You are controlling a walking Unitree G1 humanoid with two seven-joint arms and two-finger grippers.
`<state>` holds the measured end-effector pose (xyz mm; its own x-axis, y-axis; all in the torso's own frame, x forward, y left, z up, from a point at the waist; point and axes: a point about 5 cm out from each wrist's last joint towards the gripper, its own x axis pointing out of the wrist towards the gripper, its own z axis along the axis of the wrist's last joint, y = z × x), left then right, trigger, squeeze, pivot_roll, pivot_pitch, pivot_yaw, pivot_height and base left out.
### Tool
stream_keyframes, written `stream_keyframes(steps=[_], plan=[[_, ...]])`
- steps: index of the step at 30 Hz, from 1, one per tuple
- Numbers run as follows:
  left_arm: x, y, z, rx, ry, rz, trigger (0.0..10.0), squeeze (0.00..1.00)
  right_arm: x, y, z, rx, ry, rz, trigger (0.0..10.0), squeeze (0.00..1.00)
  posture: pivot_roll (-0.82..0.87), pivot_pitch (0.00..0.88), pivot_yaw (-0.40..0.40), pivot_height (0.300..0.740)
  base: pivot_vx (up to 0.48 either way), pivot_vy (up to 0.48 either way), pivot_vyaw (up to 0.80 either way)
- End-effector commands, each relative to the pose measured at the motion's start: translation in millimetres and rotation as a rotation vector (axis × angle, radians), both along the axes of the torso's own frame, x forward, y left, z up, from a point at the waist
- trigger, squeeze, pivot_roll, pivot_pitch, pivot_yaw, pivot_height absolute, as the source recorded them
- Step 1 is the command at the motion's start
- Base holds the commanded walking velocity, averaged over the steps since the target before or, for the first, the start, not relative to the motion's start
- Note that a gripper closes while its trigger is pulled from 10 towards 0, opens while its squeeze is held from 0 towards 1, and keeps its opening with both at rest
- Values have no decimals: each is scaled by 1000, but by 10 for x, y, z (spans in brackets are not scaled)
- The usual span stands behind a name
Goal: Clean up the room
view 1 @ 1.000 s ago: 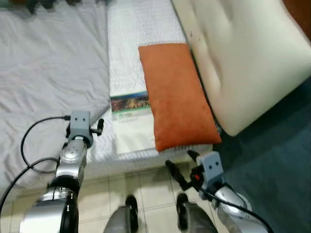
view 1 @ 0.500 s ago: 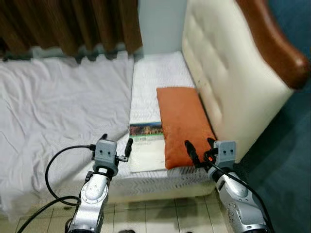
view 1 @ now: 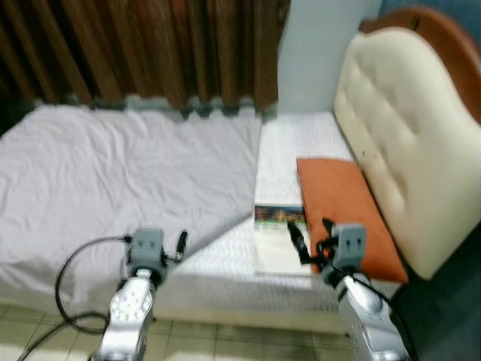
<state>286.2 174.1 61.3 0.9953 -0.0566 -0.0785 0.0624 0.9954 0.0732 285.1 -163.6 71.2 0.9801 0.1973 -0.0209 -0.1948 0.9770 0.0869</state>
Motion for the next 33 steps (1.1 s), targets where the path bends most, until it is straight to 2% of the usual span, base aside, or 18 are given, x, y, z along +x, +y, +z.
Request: stream_keyframes(steps=[1,8,10,19,26,29,31,33], plan=[[-24,-71,25,-25,-14,-24,10000,0,-31,-119,-7,-8,-5,-42,10000,0,9,0,20,740,0,480,0],[65,-26,58,8,-13,-48,10000,0,-8,-79,1,-37,-19,-32,10000,0,22,0,20,740,0,480,0],[36,27,48,11,-1,-37,10000,0,-16,-58,-23,-31,-11,-21,10000,0,25,0,20,740,0,480,0],[-91,16,-25,-35,24,20,10000,0,-67,-67,-101,-40,20,15,10000,0,32,0,14,740,0,480,0],[-121,-44,-18,10,19,-24,10000,0,-41,-66,-125,-38,30,13,10000,0,38,0,14,740,0,479,0],[-92,-39,18,61,11,-10,10000,0,-40,-36,-131,-40,27,24,10000,0,39,0,12,740,0,0,0],[-59,-39,78,54,-19,3,10000,0,-33,-23,-126,-39,26,29,10000,0,40,0,11,740,0,0,0],[-20,-59,94,57,-10,2,10000,0,-22,-15,-120,-39,24,33,10000,0,42,0,11,740,0,0,0]])
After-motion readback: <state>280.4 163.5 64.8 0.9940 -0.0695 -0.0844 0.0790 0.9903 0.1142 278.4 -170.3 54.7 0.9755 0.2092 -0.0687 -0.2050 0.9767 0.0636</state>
